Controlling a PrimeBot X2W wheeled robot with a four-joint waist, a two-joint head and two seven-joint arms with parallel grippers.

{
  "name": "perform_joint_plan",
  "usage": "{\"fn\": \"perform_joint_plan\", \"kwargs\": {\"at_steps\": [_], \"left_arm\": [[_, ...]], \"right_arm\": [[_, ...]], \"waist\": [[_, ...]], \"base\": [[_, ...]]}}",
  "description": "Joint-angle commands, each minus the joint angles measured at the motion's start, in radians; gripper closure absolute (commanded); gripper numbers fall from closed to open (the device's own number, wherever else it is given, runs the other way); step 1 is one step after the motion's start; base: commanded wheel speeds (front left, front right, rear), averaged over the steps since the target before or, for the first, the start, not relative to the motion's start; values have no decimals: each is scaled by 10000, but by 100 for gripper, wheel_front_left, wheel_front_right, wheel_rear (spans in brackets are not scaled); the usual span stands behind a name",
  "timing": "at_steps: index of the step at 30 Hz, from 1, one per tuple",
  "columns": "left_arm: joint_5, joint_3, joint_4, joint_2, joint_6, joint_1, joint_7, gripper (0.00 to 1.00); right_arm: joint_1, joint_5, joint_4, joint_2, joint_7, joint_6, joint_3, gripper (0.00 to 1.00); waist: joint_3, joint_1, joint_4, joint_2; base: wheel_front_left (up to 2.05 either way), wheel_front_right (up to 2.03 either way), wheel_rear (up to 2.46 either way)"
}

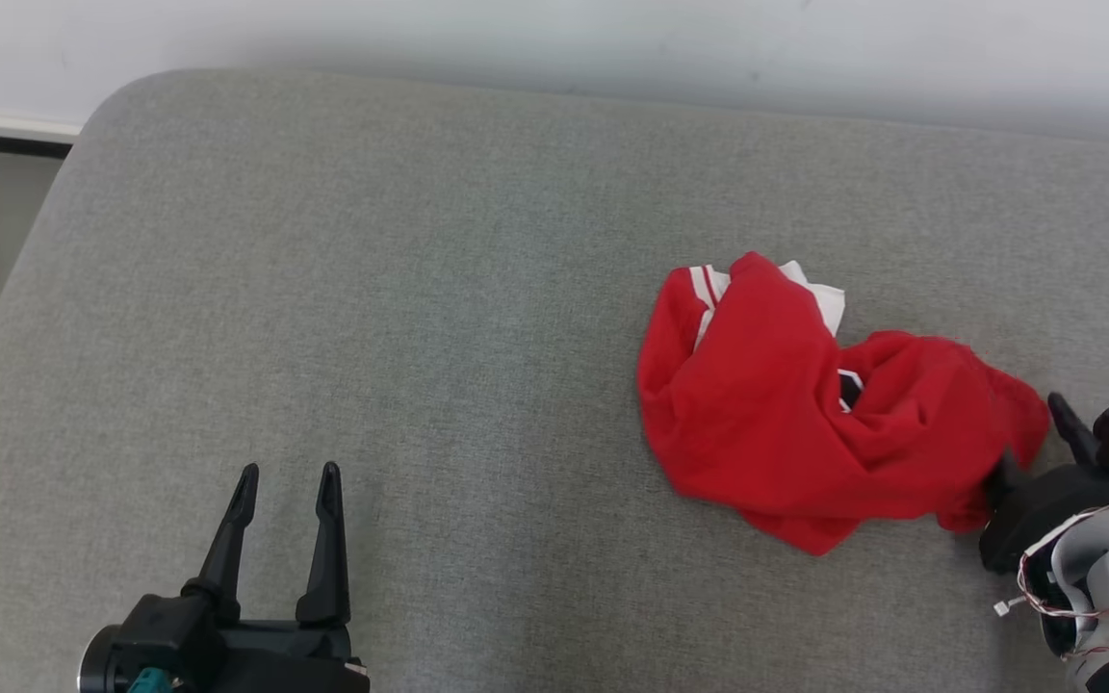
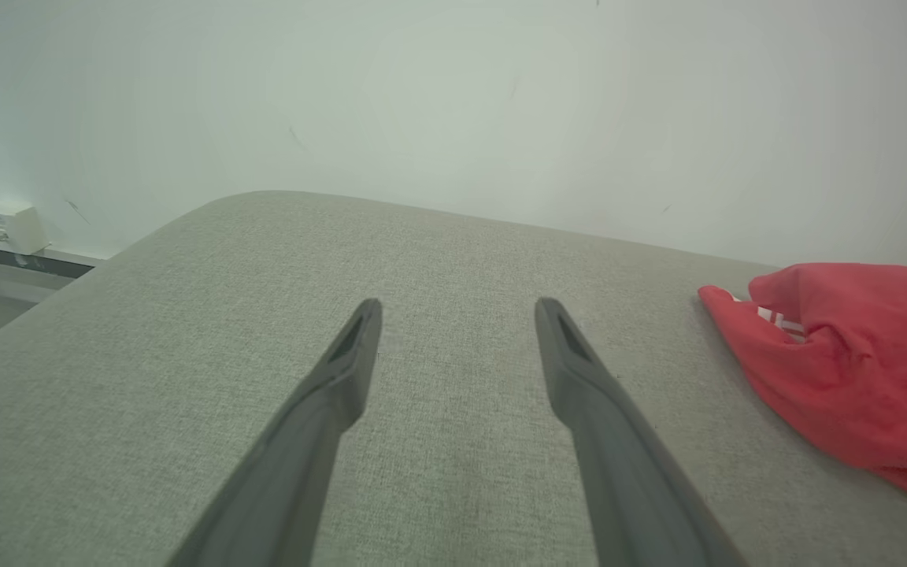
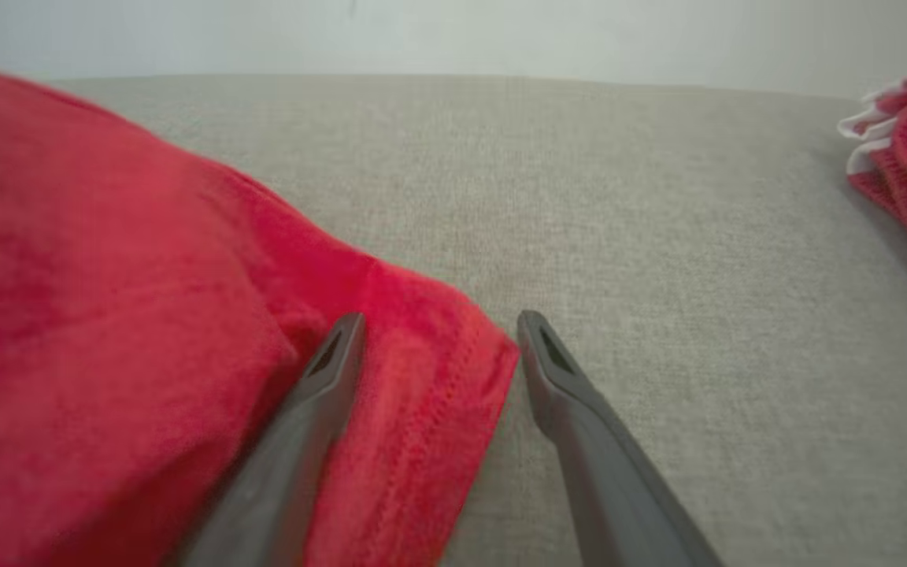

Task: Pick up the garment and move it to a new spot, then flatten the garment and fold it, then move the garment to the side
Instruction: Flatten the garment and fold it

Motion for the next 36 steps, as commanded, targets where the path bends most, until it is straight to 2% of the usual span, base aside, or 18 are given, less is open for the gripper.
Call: {"fn": "perform_joint_plan", "kwargs": {"at_steps": [1,6,7,8,9,11,15,21,24,30,36], "left_arm": [[-33,-17,16,-10,-6,-137,-30,0],[-21,-11,25,-12,26,-193,-30,0],[-6,3,33,-12,25,-184,-30,0],[8,23,42,-13,24,-172,-30,0],[19,39,60,-13,22,-171,-30,0],[41,64,88,-13,20,-201,-30,0],[64,76,158,-13,12,-234,-30,0],[71,128,267,-12,-14,-158,-30,0],[83,246,304,-8,-25,-22,-30,0],[73,395,342,-11,19,138,-30,0],[104,486,333,-10,30,286,-30,0]], "right_arm": [[-136,84,270,21,-107,-25,29,0],[-233,342,1586,208,-118,-27,191,0],[-249,428,1773,287,-88,-26,257,53],[-304,503,1920,345,-109,-26,324,81],[-345,566,2008,373,-143,-26,400,100],[-482,717,2137,354,-223,-26,545,100],[-933,902,2045,-77,-508,-27,716,100],[-1827,897,1412,-836,-681,-27,919,100],[-2342,748,946,-948,-697,-27,1171,100],[-3517,454,-114,-498,-698,-27,2135,100],[-5160,537,-559,517,-699,-27,3315,100]], "waist": [[130,-2,148,-1],[149,-2,152,-1],[147,-2,135,-1],[143,-2,114,-1],[139,-2,94,-1],[117,-2,39,-1],[2,-2,-54,-1],[-333,-2,-85,-1],[-539,-2,-80,-1],[-960,-2,-3,-1],[-1167,-2,118,-1]], "base": [[0,0,0],[0,0,0],[0,0,0],[0,0,0],[0,0,0],[0,0,0],[0,0,0],[0,0,0],[0,0,0],[0,0,0],[0,0,0]]}}
